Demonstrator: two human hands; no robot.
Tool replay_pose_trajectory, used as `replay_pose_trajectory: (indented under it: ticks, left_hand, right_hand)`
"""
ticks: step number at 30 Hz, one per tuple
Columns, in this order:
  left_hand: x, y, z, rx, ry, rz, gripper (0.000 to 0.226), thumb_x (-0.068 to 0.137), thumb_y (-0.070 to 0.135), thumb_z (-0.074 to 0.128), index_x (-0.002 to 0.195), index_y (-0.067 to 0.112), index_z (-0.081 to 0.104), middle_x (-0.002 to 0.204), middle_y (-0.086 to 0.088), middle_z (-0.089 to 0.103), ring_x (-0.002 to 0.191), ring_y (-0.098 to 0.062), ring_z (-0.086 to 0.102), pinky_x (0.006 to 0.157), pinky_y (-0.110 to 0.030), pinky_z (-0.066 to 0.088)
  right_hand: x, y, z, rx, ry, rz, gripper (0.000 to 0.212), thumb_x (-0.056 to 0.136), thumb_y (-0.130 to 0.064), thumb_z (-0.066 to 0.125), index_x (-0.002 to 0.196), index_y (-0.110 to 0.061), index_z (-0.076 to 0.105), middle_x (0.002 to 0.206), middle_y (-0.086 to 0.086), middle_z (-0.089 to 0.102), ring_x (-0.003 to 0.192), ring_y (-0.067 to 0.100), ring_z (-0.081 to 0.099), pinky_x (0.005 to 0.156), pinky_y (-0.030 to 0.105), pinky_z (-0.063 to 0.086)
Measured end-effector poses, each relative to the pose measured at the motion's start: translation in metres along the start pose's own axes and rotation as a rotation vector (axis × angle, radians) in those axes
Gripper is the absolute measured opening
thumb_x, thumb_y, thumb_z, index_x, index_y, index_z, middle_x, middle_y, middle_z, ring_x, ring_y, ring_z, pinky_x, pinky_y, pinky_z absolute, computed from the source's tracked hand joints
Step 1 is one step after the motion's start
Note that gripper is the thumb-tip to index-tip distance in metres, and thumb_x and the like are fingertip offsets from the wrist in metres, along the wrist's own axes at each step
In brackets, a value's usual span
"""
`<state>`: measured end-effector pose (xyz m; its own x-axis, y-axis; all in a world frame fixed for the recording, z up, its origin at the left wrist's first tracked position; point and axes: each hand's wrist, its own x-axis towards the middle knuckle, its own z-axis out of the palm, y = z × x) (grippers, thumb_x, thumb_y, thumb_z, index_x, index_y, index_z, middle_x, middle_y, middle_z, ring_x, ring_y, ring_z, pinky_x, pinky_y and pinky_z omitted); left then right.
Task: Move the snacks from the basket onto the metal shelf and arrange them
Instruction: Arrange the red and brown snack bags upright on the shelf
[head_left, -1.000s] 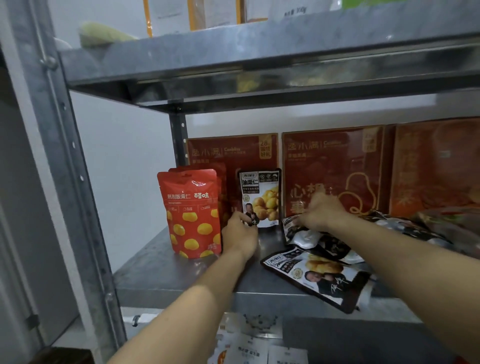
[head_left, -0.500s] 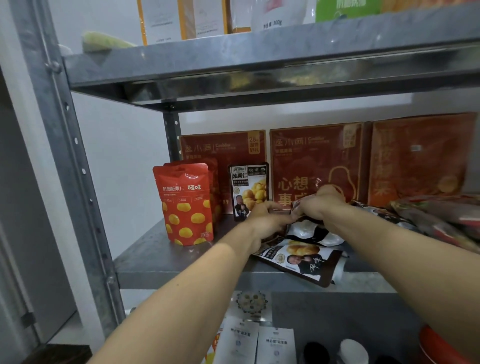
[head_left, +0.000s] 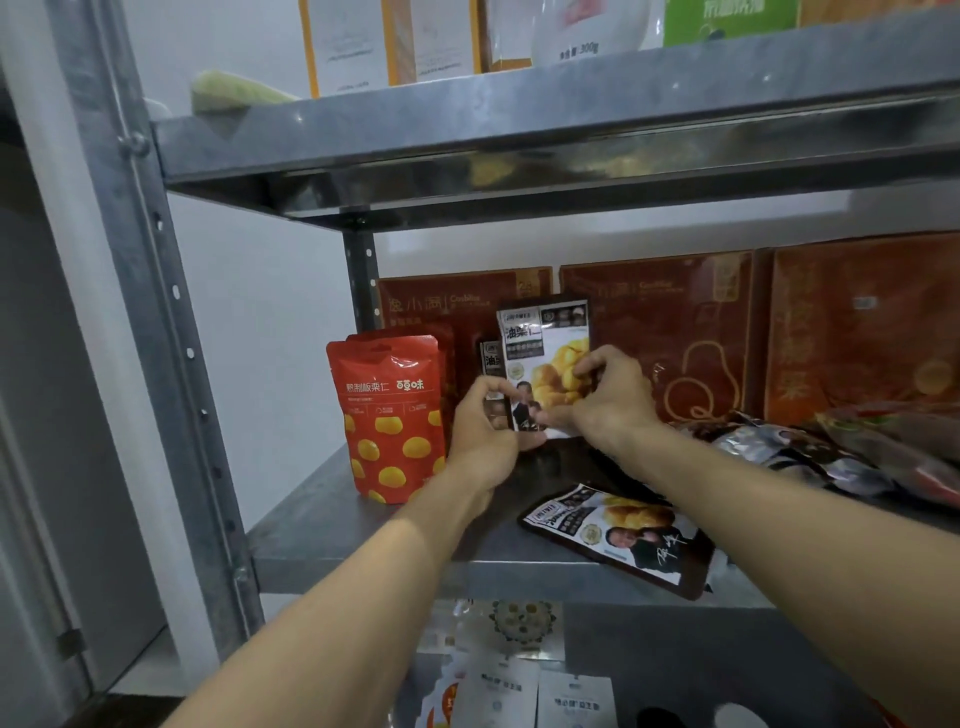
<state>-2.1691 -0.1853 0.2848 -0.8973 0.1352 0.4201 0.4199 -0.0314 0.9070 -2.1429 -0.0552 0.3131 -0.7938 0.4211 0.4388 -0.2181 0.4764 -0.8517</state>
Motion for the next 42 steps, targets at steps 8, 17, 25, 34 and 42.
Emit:
replay_pose_trajectory:
  ticks: [8,17,25,34,42]
  left_hand:
    - [0.012,-0.028,-0.015,0.141,0.019,0.104,0.051,0.064,-0.02,0.075,0.088,0.018,0.051,0.09,0.003,0.06,0.081,-0.01,0.056,0.072,-0.015,0.047]
    - [0.017,-0.048,-0.019,0.311,0.044,0.146,0.056,0.069,-0.017,0.068,0.09,0.03,0.045,0.095,0.008,0.059,0.097,-0.017,0.057,0.089,-0.044,0.051]
    - [0.017,-0.051,-0.02,0.544,0.038,0.166,0.047,0.078,-0.012,0.064,0.098,0.025,0.043,0.114,-0.002,0.05,0.103,-0.015,0.047,0.071,-0.012,0.038]
    - [0.012,-0.045,-0.021,0.587,0.019,0.148,0.04,0.081,-0.007,0.066,0.108,0.017,0.049,0.116,0.0,0.043,0.102,-0.009,0.04,0.078,-0.014,0.03]
    - [-0.003,-0.035,-0.024,0.622,0.031,0.085,0.047,0.079,-0.002,0.073,0.117,0.016,0.053,0.123,-0.007,0.051,0.113,-0.023,0.053,0.099,-0.026,0.041]
  right_hand:
    - [0.004,0.003,0.026,-0.085,-0.089,0.073,0.062,0.05,-0.011,0.096,0.093,-0.017,0.052,0.103,0.003,0.061,0.093,0.018,0.057,0.055,0.019,0.037]
    - [-0.003,0.015,0.031,-0.113,-0.117,0.133,0.057,0.053,-0.01,0.096,0.083,-0.015,0.048,0.11,0.008,0.06,0.09,0.017,0.053,0.048,0.015,0.031]
    - [-0.005,0.017,0.035,-0.108,-0.127,0.131,0.061,0.056,-0.008,0.094,0.089,-0.011,0.043,0.105,0.007,0.054,0.087,0.016,0.044,0.039,0.013,0.033]
    - [-0.005,0.012,0.029,-0.258,-0.165,0.056,0.057,0.057,-0.012,0.094,0.089,-0.014,0.047,0.102,0.005,0.051,0.093,0.02,0.049,0.058,0.018,0.035]
    - [-0.011,-0.016,-0.02,-0.401,-0.143,0.002,0.077,0.054,-0.025,0.096,0.113,-0.008,0.05,0.116,0.011,0.051,0.099,0.019,0.043,0.076,0.027,0.038]
